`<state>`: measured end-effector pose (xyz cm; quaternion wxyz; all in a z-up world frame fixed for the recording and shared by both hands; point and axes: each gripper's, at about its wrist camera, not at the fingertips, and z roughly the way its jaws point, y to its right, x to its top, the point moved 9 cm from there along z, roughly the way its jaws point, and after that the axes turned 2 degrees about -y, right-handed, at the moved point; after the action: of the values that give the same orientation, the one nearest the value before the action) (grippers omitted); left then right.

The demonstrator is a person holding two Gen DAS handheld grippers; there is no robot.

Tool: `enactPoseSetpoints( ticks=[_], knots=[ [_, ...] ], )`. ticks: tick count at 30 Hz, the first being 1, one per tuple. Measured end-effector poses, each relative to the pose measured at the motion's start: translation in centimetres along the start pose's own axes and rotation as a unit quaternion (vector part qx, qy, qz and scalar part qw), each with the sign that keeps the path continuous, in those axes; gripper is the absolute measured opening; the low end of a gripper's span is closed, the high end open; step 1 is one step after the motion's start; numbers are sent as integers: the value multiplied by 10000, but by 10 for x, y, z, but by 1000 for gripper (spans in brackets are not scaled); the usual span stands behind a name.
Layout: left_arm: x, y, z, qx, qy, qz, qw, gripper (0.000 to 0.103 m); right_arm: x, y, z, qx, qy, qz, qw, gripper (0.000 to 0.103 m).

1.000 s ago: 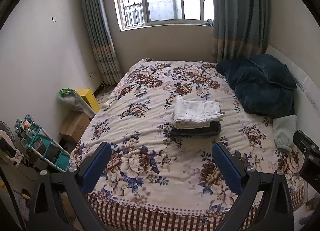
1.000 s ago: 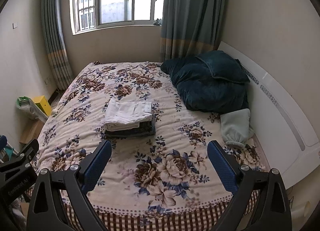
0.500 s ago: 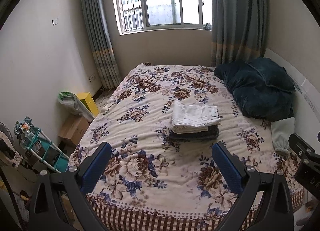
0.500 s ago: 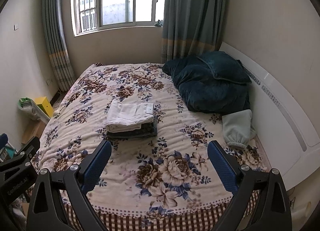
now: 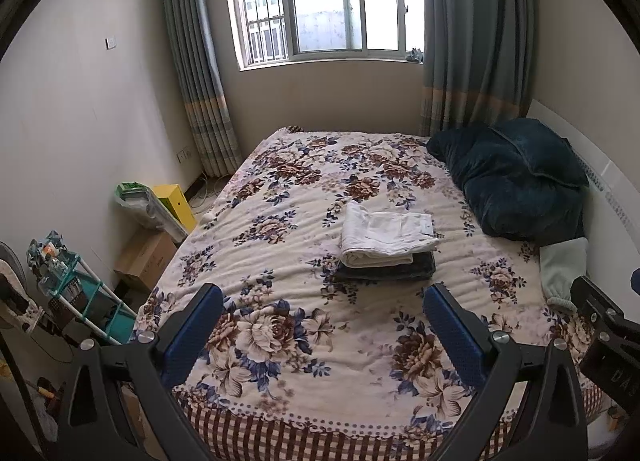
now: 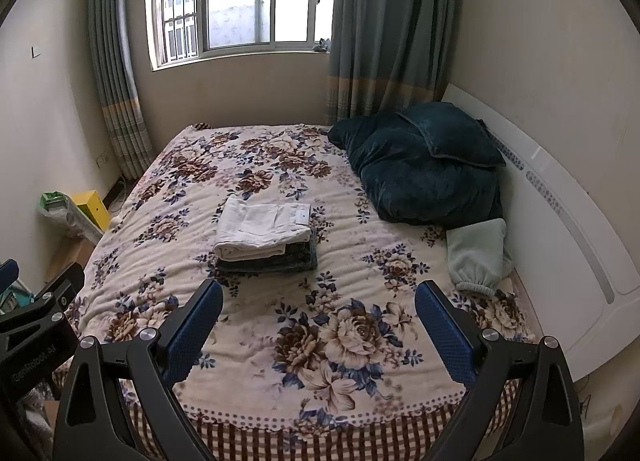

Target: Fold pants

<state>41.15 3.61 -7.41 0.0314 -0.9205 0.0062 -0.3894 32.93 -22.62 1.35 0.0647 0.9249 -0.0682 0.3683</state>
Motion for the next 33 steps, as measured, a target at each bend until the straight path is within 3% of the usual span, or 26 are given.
enactPoseSetpoints(
  ticks=[33],
  knots=[
    [-6, -1, -12, 71, 44, -69, 9999, 103, 0, -1, -9, 49, 14, 19, 10000, 99]
  ],
)
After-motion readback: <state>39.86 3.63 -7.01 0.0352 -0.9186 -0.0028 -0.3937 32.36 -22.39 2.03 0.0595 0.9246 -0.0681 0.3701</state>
